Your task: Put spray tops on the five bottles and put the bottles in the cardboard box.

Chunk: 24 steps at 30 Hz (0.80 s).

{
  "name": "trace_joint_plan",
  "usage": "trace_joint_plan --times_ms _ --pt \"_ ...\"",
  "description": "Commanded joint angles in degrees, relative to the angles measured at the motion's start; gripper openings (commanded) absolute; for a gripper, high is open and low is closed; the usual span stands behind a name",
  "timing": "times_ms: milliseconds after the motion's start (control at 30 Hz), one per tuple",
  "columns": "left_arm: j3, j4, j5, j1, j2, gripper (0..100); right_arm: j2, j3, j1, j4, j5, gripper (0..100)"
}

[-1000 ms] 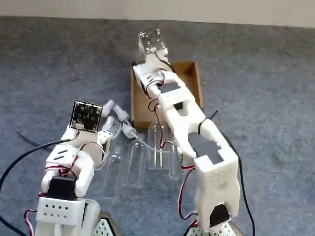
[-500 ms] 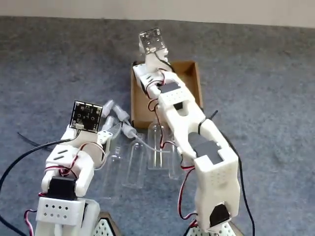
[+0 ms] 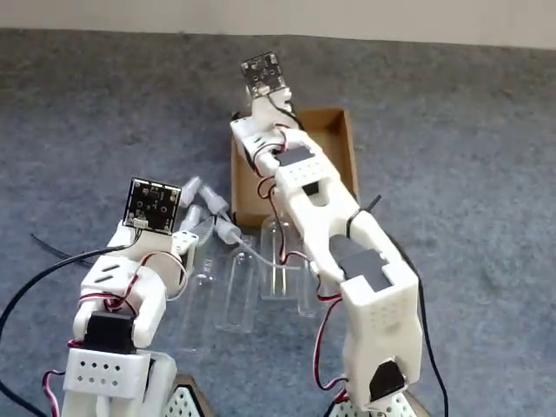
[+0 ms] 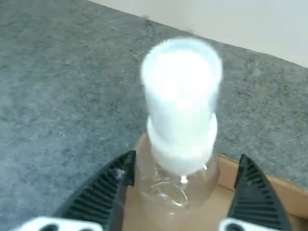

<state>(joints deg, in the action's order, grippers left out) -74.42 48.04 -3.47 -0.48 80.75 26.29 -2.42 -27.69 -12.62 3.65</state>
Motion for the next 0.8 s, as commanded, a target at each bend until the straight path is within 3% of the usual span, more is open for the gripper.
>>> trace_joint_plan --times_ms 0,300,767 --pt "0.31 -2.29 -0.44 -0.84 0.22 24 -1.54 -0.84 -0.92 -0.31 0.35 26.9" --pt "0.31 -2.29 -0.53 -0.84 0.22 24 -1.54 -1.19 -0.75 -1.10 0.35 27.0" --pt "0.31 -2.29 -0.53 -0.84 0.22 24 -9.45 -12.97 -0.75 -18.86 0.35 27.0"
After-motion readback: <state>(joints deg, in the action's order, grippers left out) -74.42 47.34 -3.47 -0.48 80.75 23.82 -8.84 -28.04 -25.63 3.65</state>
